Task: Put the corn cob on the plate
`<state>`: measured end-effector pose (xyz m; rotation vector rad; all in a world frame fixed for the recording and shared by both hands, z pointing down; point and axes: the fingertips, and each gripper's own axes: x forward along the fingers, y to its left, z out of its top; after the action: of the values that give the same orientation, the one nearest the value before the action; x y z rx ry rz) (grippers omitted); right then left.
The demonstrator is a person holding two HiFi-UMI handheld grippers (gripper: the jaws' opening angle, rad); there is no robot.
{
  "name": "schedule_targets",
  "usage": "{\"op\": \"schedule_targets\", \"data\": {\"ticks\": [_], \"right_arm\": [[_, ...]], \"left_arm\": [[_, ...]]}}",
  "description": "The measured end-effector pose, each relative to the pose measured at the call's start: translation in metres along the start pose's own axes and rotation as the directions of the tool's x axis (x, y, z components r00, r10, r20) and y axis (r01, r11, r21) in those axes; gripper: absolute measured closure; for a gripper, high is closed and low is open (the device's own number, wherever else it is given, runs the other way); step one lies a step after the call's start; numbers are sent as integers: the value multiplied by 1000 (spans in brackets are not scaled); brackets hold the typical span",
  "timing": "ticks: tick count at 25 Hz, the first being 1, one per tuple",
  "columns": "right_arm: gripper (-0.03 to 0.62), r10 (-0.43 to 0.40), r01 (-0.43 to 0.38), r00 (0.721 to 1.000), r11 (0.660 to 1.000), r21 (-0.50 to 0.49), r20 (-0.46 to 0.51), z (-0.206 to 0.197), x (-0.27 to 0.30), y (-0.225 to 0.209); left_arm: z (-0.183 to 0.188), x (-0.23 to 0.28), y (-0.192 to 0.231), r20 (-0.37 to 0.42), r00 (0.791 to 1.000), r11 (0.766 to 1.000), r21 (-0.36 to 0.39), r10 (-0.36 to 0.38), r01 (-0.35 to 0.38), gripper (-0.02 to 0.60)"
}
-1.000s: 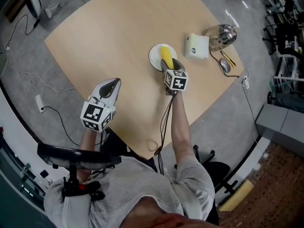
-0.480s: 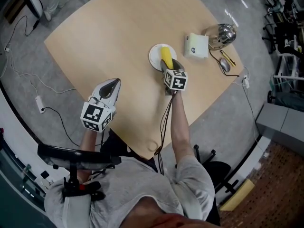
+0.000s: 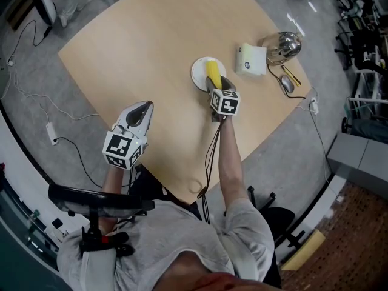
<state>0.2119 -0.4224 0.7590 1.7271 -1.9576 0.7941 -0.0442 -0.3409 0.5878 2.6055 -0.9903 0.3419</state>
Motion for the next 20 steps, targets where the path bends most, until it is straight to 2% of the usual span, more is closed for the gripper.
{"op": "schedule_targets", "data": {"ticks": [20], "right_arm": [[326, -39, 39, 999, 999, -3, -18, -1, 12, -12]], "left_arm": [[2, -2, 9, 13, 1000, 1000, 4, 24, -24, 561]]}}
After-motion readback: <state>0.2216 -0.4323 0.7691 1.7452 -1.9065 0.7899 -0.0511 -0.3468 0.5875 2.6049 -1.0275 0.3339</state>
